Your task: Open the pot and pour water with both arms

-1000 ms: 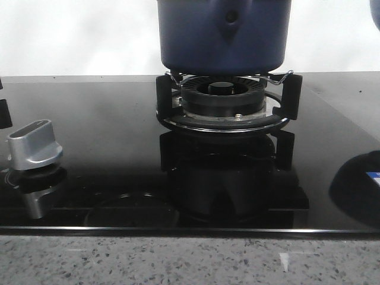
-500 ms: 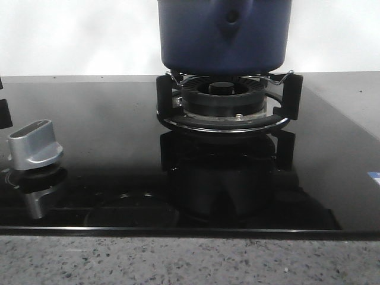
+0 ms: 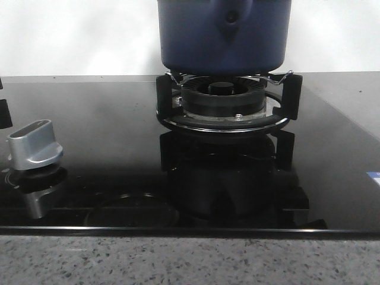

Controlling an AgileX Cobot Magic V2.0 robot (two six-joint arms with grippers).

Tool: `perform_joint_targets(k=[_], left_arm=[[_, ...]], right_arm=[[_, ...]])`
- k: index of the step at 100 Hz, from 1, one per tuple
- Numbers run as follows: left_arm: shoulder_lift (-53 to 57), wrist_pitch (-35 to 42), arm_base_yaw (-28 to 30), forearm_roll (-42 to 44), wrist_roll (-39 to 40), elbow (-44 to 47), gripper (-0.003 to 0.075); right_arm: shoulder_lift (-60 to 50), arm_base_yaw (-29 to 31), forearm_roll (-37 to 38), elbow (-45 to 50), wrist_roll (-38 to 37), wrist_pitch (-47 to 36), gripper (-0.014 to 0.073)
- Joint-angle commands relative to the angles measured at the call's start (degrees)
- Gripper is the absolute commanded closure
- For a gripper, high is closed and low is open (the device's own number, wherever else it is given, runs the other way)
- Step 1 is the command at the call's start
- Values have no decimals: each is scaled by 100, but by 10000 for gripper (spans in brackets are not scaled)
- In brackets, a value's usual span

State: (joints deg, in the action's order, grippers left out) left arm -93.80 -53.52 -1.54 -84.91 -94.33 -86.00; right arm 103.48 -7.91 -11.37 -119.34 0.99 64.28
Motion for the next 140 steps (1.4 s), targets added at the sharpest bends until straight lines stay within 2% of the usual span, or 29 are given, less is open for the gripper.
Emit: perform_joint_targets(k=[1, 28, 46, 90, 140], left_arm=[[323, -75, -15, -623, 55, -184, 500], [323, -64, -15, -623, 55, -184, 500], [323, -64, -15, -623, 55, -184, 500], [323, -53, -15, -623, 55, -184, 500], [323, -53, -15, -623, 55, -184, 500]], right_arm=[[-304, -90, 116, -230, 28, -637, 658], [-375, -235, 222, -36, 192, -1275, 650], [-666, -260, 232, 544, 387, -1927, 650], [-1768, -260, 232, 3057, 682, -4664, 650], [-1952, -554, 324, 4290, 682, -6684, 650]])
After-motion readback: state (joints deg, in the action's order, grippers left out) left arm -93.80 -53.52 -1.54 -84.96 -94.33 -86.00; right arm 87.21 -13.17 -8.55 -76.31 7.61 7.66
